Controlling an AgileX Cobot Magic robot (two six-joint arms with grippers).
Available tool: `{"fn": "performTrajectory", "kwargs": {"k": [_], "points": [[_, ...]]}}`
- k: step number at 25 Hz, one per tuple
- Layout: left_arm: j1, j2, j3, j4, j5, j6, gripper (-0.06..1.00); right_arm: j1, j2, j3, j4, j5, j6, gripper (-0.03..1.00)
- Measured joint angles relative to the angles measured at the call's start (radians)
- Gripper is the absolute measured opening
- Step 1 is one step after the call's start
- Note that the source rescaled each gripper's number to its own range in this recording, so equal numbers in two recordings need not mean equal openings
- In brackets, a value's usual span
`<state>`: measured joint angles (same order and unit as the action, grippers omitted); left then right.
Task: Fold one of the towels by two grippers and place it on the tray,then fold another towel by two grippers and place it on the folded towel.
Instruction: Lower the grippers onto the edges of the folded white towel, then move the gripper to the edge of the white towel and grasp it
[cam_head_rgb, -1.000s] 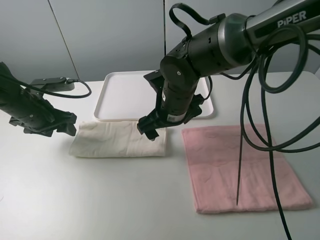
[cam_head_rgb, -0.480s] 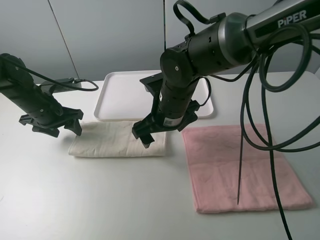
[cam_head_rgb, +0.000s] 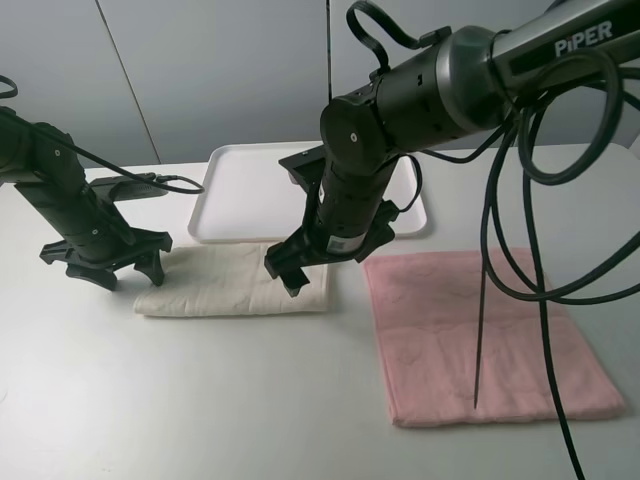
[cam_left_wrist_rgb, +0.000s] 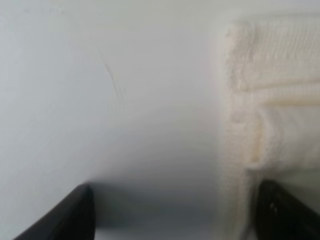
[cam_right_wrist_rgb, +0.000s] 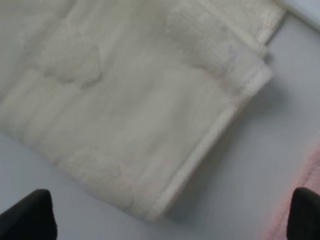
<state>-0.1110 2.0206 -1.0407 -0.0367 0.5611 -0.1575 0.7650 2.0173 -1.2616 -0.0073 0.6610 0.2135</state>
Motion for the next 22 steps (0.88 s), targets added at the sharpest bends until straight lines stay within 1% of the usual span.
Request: {"fn": "performTrajectory", "kwargs": {"k": [5,12,15,18,22], "points": [[-0.019,0.005,-0.007,0.019,0.019,-0.007,0.84,0.0,0.0,0.0,0.0,-0.004,0.0,1.0],[-0.094,-0.001,0.008,0.064,0.04,-0.007,0.83,-0.005,0.0,0.0,-0.004,-0.004,0.007,1.0],[-0.112,-0.013,0.047,0.061,0.01,-0.007,0.79,-0.009,0.0,0.0,-0.004,-0.004,0.034,1.0],[-0.112,-0.024,0.081,0.043,-0.029,-0.012,0.74,-0.041,0.004,0.0,0.017,-0.001,0.054,1.0],[-0.116,-0.031,0.104,0.037,-0.057,-0.013,0.73,-0.086,0.04,-0.008,0.037,0.026,0.046,1.0]]}}
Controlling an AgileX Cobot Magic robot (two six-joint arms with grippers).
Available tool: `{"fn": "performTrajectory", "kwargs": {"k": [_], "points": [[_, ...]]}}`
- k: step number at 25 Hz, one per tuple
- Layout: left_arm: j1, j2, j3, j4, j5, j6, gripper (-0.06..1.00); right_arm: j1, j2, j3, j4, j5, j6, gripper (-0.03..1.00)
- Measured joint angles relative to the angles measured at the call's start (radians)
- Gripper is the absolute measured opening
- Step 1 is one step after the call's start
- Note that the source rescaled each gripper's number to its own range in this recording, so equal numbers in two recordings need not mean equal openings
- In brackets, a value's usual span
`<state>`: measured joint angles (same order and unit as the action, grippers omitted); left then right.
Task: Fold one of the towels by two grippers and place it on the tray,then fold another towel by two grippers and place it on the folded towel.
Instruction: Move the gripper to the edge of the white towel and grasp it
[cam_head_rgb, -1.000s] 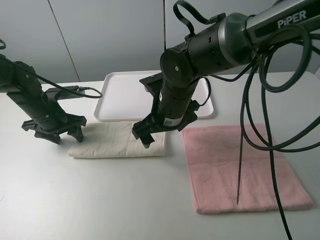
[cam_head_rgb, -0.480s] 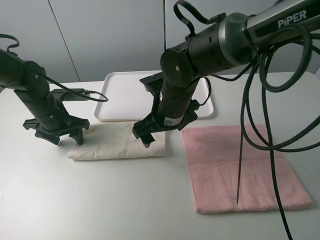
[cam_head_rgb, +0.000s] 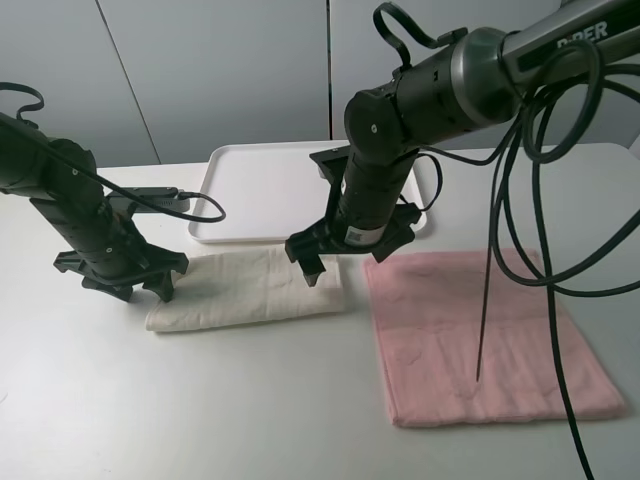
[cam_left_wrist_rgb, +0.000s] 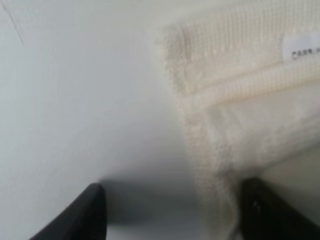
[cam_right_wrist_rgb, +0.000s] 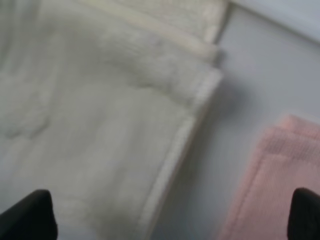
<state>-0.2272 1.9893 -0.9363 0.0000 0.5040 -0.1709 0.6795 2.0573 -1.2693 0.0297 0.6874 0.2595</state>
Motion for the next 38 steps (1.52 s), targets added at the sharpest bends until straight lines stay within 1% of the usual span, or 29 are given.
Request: {"fn": "performTrajectory", "kwargs": {"k": [7,11,14,20,26,29,32,38], "points": [[0.0,-0.002,0.002,0.0,0.0,0.0,0.8,0.0,0.032,-0.036,0.076,0.019,-0.044,1.0],[0.0,-0.002,0.002,0.0,0.003,0.0,0.8,0.0,0.036,-0.086,0.096,0.026,-0.057,1.0],[0.0,-0.002,0.002,0.008,0.003,0.0,0.81,0.0,0.062,-0.134,0.123,0.06,-0.08,1.0],[-0.001,-0.002,0.002,0.024,0.006,-0.002,0.82,0.0,0.115,-0.157,0.172,0.073,-0.114,1.0],[-0.001,-0.002,0.002,0.029,0.008,-0.002,0.83,0.0,0.135,-0.16,0.175,0.061,-0.132,0.99],[-0.002,-0.002,0.002,0.03,0.008,-0.004,0.83,0.0,0.135,-0.159,0.175,0.044,-0.145,0.93],[-0.002,-0.002,0.002,0.03,0.008,-0.004,0.83,0.0,0.135,-0.159,0.173,0.039,-0.159,0.9],[-0.002,-0.002,0.002,0.03,0.01,-0.004,0.83,0.0,0.135,-0.159,0.159,0.027,-0.167,0.89]]}}
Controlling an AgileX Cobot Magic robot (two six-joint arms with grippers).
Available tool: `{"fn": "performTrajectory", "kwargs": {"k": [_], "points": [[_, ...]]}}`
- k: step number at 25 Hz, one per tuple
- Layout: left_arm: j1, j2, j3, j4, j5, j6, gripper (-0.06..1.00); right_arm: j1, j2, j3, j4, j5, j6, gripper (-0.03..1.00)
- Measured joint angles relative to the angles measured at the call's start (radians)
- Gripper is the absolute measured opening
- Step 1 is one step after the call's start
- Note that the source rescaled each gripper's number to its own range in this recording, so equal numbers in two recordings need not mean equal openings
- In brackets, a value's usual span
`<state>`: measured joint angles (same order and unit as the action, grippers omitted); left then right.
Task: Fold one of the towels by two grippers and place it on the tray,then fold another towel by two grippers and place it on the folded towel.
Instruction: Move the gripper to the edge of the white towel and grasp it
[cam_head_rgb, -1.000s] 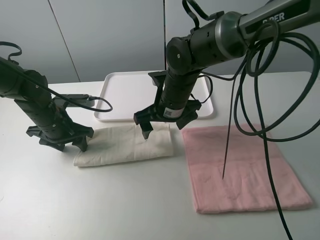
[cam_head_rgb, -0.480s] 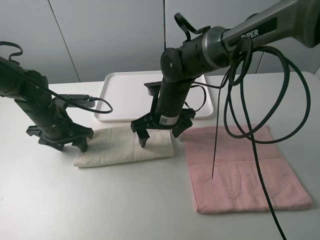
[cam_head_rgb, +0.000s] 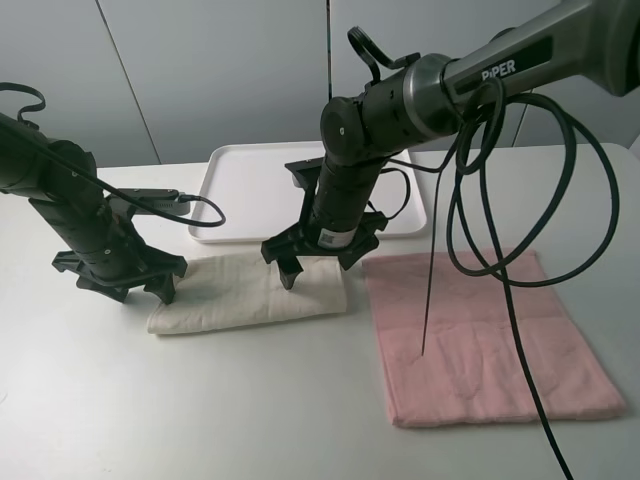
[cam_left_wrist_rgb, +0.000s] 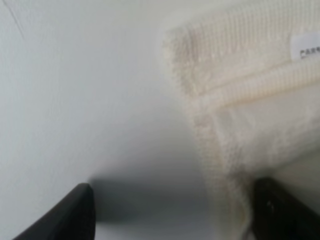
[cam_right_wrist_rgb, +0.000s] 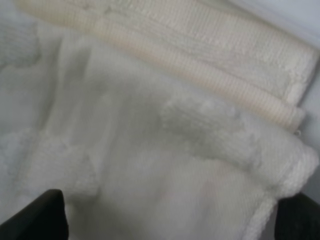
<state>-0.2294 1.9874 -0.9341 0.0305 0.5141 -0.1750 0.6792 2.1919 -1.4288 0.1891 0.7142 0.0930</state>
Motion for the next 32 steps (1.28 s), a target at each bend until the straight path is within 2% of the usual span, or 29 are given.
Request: {"fn": "performTrajectory", "kwargs": {"k": [9,25,29,32], "points": [[0.0,0.0,0.0,0.0,0.0,0.0,0.83,0.0,0.0,0.0,-0.073,-0.014,0.018,0.89],[0.0,0.0,0.0,0.0,0.002,0.0,0.84,0.0,0.037,-0.002,-0.074,-0.019,0.027,0.87],[0.0,0.0,0.0,0.002,0.004,0.0,0.84,0.0,0.048,-0.01,-0.074,-0.014,0.03,0.77],[0.0,0.0,0.0,0.002,0.006,0.0,0.84,0.0,0.052,-0.01,-0.066,-0.017,0.03,0.56]]}}
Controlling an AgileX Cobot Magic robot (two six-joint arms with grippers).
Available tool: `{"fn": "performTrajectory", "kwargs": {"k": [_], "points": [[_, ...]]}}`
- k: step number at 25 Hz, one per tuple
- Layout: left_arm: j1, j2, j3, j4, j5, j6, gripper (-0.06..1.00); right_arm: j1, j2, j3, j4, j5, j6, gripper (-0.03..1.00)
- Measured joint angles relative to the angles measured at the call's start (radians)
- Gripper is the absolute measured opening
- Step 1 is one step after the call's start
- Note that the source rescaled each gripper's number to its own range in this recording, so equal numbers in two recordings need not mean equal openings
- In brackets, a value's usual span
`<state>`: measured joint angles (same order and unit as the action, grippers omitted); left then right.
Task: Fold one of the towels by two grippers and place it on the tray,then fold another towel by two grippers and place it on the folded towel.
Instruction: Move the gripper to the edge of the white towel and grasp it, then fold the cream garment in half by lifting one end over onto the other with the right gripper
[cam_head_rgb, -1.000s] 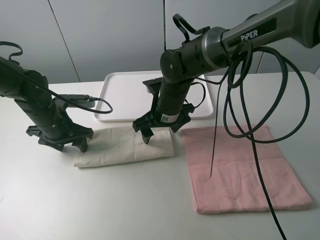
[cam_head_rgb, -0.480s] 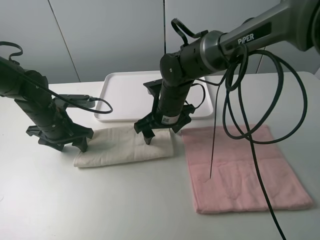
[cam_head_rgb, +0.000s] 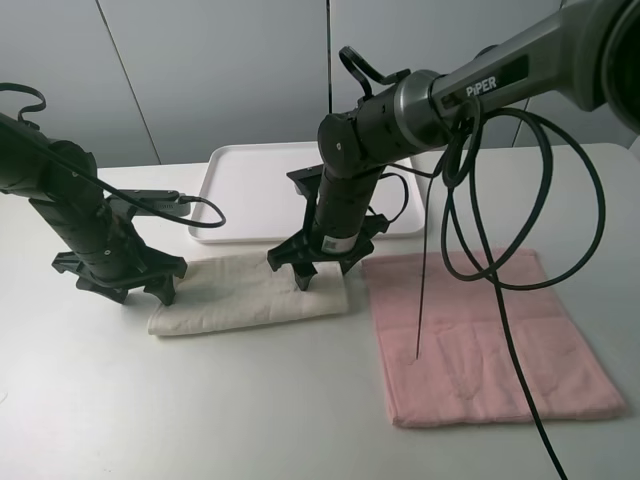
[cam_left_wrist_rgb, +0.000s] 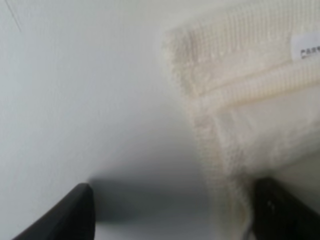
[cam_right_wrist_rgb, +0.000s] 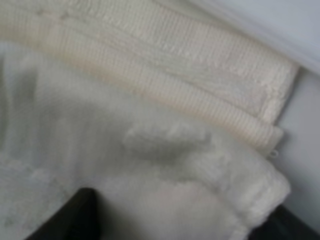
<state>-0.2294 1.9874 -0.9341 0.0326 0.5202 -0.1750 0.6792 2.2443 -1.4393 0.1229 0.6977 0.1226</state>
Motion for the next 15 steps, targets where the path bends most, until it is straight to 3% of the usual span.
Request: {"fn": "performTrajectory", "kwargs": {"k": [5,15], "points": [[0.0,0.0,0.0,0.0,0.004,0.0,0.84,0.0,0.004,0.0,0.052,-0.015,0.006,0.08],[0.0,0.0,0.0,0.0,0.01,0.0,0.84,0.0,0.002,0.0,0.106,-0.017,-0.007,0.08]]}}
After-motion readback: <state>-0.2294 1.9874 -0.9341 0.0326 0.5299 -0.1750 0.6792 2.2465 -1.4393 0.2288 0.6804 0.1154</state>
